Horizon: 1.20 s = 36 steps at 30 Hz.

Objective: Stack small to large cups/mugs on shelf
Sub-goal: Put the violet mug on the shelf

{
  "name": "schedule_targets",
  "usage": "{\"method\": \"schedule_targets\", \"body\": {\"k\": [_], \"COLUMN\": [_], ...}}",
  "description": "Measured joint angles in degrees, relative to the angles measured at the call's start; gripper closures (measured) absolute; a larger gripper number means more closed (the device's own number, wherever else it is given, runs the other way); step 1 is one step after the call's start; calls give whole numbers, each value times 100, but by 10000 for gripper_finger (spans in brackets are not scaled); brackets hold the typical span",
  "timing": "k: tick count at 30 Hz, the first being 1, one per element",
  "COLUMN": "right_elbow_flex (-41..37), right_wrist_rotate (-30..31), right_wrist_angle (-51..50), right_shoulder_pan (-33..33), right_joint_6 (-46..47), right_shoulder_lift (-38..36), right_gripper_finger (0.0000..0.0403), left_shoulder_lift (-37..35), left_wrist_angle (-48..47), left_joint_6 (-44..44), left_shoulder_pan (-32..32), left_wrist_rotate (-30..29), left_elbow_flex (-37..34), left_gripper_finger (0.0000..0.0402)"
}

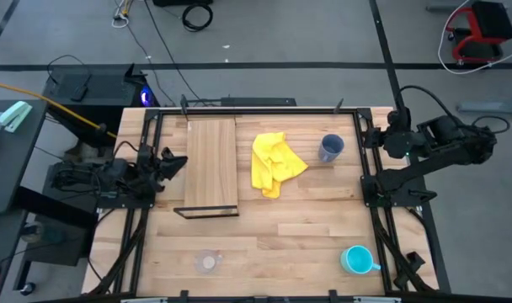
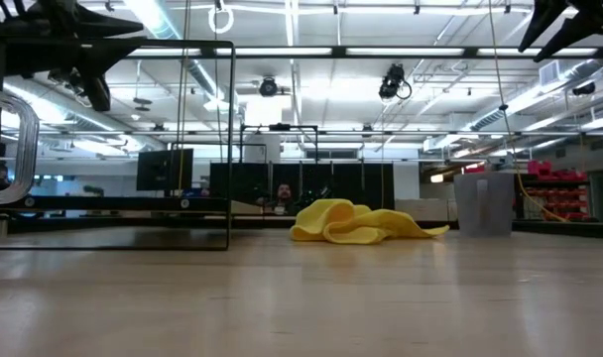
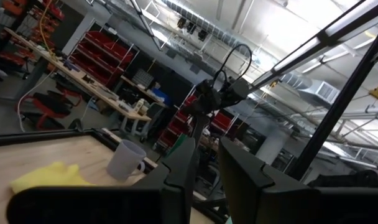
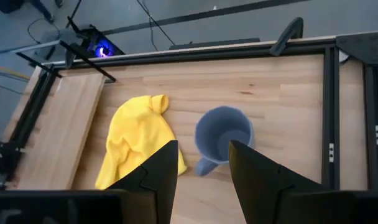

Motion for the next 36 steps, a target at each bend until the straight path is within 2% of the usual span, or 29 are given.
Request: {"method": "schedule_targets", "body": {"k": [26, 36], "right_elbow_flex": [-3, -3], "right_wrist_rotate": [-6, -337], "right_wrist_angle": [0, 2], "right_shoulder_pan": [0, 0], "right_joint_6": [191, 231], "right_shoulder_lift": [161, 389], "right_gripper_finger": [253, 253], "left_shoulder_lift": [2, 2], "left_wrist_angle": [-180, -180], "left_joint_6": [-24, -68], "left_shoulder_pan": [0, 0], "left_wrist_rotate": [1, 2], "left_elbow_flex": [0, 0], "left_gripper_finger": [323, 322]}}
